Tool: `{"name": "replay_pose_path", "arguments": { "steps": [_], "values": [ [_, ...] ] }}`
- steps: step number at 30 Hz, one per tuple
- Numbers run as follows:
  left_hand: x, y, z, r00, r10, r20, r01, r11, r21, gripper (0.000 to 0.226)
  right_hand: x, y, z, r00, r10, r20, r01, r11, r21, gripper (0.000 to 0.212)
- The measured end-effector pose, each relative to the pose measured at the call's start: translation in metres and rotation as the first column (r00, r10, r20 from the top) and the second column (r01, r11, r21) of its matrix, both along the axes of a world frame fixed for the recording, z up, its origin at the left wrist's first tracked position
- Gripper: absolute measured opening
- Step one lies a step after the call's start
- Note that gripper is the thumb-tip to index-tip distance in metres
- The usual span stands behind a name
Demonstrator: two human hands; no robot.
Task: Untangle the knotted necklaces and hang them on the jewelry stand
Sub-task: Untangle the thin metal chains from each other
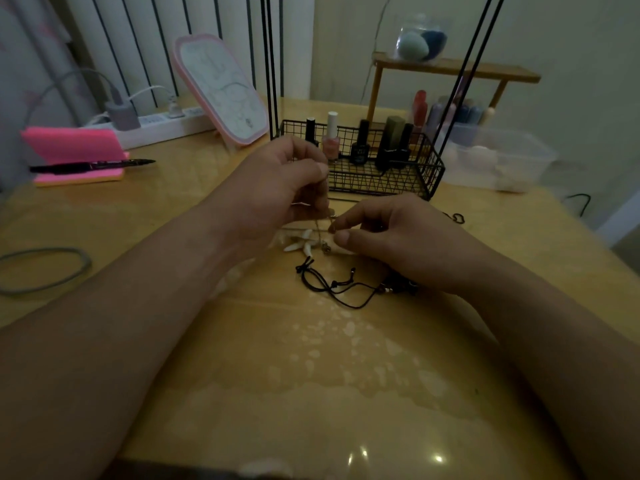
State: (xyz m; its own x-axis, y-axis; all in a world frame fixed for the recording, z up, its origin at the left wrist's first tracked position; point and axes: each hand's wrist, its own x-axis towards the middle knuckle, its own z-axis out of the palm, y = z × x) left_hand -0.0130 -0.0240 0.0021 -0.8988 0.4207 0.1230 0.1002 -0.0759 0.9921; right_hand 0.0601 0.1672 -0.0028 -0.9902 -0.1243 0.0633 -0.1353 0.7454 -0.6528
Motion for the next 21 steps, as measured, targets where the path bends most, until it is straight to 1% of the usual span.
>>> {"name": "replay_pose_path", "arguments": {
  "steps": [2, 6, 7, 9, 11, 13, 15, 16, 18, 19, 21],
  "values": [
    [0.0, 0.0, 0.001, 1.0, -0.015, -0.001, 0.015, 1.0, 0.0, 0.011, 0.001, -0.001, 0.001, 1.0, 0.004, 0.015, -0.004, 0.999, 0.033, 0.016],
    [-0.002, -0.004, 0.005, 0.998, -0.051, 0.047, 0.049, 0.998, 0.048, 0.015, 0.001, 0.0, 0.003, 0.998, -0.024, 0.058, 0.018, 0.994, 0.107, 0.019],
    [-0.002, -0.005, 0.005, 0.997, -0.062, 0.038, 0.061, 0.998, 0.03, 0.015, 0.0, 0.0, 0.003, 0.998, -0.03, 0.056, 0.022, 0.991, 0.131, 0.017],
    [-0.003, -0.007, 0.005, 0.997, -0.082, -0.007, 0.081, 0.995, -0.062, 0.016, 0.0, 0.001, 0.004, 0.999, -0.038, 0.035, 0.032, 0.988, 0.154, 0.012],
    [-0.002, -0.009, 0.004, 0.994, -0.086, -0.066, 0.071, 0.978, -0.195, 0.02, 0.0, 0.003, 0.004, 0.998, -0.057, 0.024, 0.054, 0.995, 0.085, 0.015],
    [-0.002, -0.01, 0.003, 0.98, -0.088, -0.178, 0.021, 0.937, -0.348, 0.026, 0.001, 0.005, 0.006, 0.997, -0.077, 0.013, 0.078, 0.997, -0.015, 0.022],
    [-0.001, -0.01, 0.0, 0.953, -0.099, -0.288, -0.049, 0.883, -0.467, 0.026, 0.002, 0.007, 0.006, 0.995, -0.099, -0.033, 0.098, 0.994, -0.049, 0.025],
    [-0.001, -0.009, -0.001, 0.939, -0.091, -0.331, -0.094, 0.859, -0.503, 0.023, 0.002, 0.008, 0.006, 0.992, -0.112, -0.057, 0.108, 0.992, -0.066, 0.025],
    [-0.002, -0.006, -0.003, 0.924, -0.053, -0.379, -0.162, 0.843, -0.513, 0.009, 0.001, 0.009, 0.007, 0.986, -0.137, -0.095, 0.123, 0.983, -0.139, 0.024],
    [-0.001, -0.004, -0.003, 0.926, -0.027, -0.376, -0.175, 0.852, -0.494, 0.002, 0.001, 0.009, 0.007, 0.984, -0.144, -0.1, 0.122, 0.971, -0.207, 0.024],
    [0.001, -0.002, -0.003, 0.942, 0.022, -0.335, -0.177, 0.881, -0.439, 0.016, 0.002, 0.009, 0.01, 0.989, -0.132, -0.068, 0.097, 0.92, -0.379, 0.028]
  ]
}}
